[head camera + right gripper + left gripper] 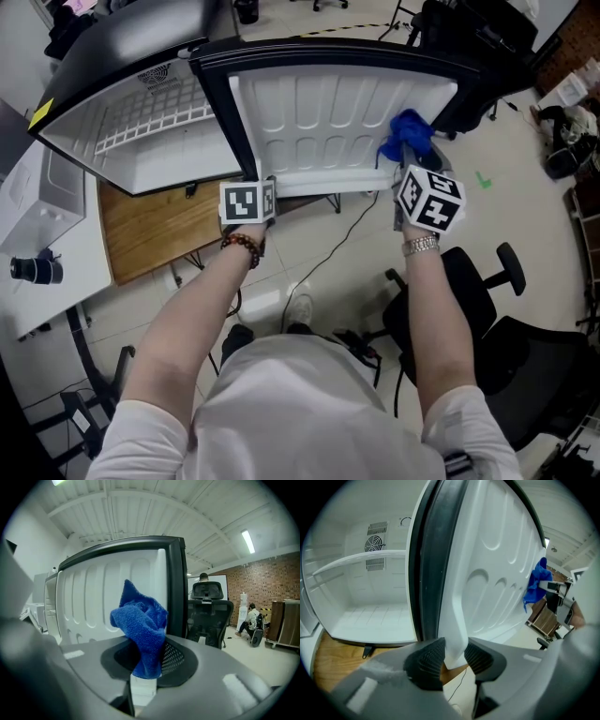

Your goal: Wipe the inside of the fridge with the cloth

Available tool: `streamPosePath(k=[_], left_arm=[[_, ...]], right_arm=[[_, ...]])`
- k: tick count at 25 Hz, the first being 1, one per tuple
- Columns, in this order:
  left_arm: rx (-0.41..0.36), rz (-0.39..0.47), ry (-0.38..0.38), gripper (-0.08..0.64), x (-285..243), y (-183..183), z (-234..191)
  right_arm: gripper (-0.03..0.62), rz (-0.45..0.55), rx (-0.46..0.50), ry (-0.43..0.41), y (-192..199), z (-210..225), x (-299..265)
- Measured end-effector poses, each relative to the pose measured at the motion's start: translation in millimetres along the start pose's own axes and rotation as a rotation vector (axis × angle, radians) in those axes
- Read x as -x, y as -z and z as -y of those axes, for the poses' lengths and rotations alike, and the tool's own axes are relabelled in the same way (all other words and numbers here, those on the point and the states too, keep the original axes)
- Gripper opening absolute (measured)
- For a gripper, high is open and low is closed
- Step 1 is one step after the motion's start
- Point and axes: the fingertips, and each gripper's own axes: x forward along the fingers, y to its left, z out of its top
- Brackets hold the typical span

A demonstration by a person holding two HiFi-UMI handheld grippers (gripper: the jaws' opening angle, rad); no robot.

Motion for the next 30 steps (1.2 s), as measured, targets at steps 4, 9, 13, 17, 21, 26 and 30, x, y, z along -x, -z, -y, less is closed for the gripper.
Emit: streamPosePath(k=[4, 9, 13, 17, 21, 26, 30], left_arm=[[0.014, -0.001, -0.001, 0.133, -2, 0, 0], [0.018, -0.002, 0.008, 0.135, -3, -1, 3], [0.026, -0.006, 0.011, 0.135, -2, 0, 2], [0.048, -0.010, 0.027, 0.137, -2, 1, 3], [0.061, -0.015, 0.038, 0.138, 0, 3, 3], [0.060, -0.013, 0.037, 0.137, -1, 3, 2], [0.055, -0.007, 0.037, 0.136, 0, 3, 1]], right_arm=[[0.086, 0.011, -0.018, -0.019, -2, -8, 3], [0.086, 0.010, 0.019, -0.180, 8, -76, 10], [0.086, -0.026, 0.044, -0.361, 26, -157, 9], [0.086, -0.066, 0.071, -0.507, 42, -221, 4], [0.086, -0.115, 0.099, -0.572, 59, -252, -8], [0.086, -0.155, 0.099, -0.594, 77, -269, -23], [0.086, -0.156, 0.108, -0.577, 83, -270, -32]])
